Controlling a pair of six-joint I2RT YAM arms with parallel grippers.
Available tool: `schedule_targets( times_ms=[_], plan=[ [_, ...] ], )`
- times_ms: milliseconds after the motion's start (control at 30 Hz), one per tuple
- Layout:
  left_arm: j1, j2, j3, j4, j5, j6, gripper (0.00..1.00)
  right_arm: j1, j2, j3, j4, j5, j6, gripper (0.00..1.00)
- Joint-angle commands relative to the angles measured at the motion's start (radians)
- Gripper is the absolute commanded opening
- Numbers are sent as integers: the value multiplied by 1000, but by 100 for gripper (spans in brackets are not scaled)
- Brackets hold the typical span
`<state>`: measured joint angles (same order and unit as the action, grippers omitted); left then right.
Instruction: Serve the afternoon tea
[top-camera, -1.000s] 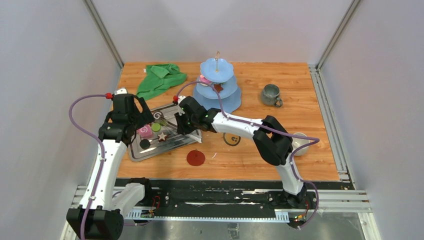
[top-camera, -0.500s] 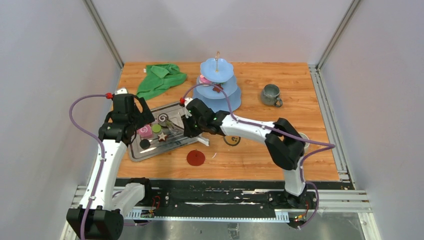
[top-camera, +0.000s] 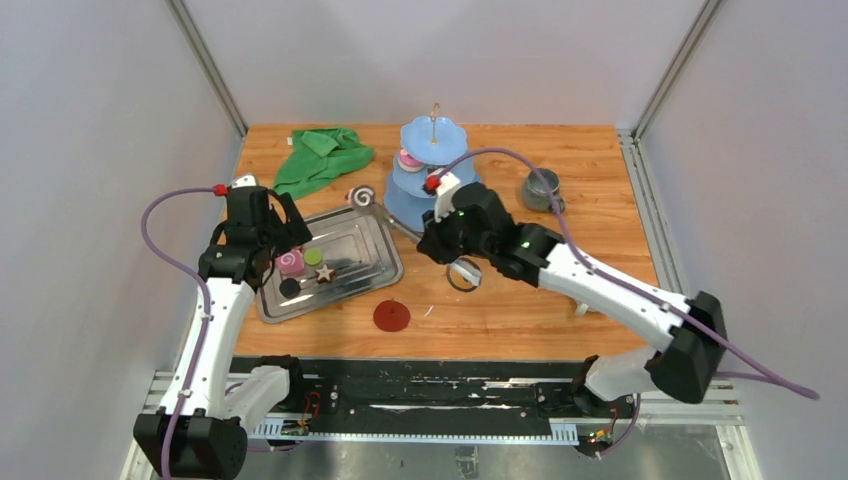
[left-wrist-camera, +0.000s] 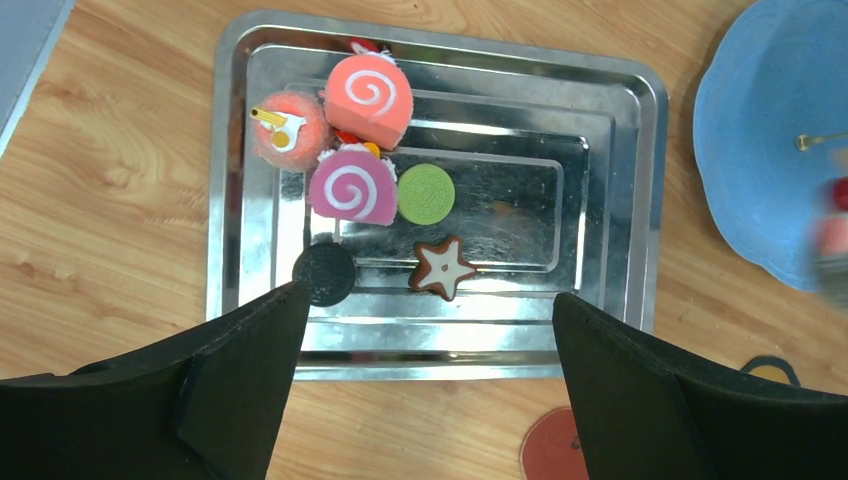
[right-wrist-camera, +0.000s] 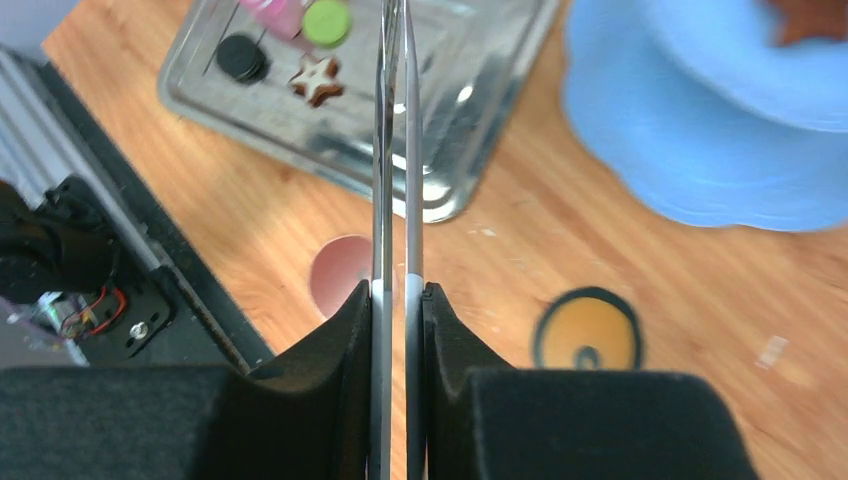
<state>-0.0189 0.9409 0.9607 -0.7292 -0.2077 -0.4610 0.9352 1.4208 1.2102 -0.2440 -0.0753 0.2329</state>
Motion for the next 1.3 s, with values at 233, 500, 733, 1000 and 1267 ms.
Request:
schedule_targets(
  times_ms=[233,500,733,1000,1267],
  plan=[
    [8,15,-17,57,47,-3,96,-246,-268,56,-118,100,-84,1],
    [8,23,-10,60,51,-1,96,-327,-325,61,-147,168,-96,1],
    [7,25,-11,60,53,-1,96,-400,-293,79,-122,200,-86,1],
    [8,14,-11,50,47,2,96,-469,-187,111,-58,126,-49,1],
    [8,9,-12,42,42,1,96,-469,-58,164,-37,26,-39,1]
  ],
)
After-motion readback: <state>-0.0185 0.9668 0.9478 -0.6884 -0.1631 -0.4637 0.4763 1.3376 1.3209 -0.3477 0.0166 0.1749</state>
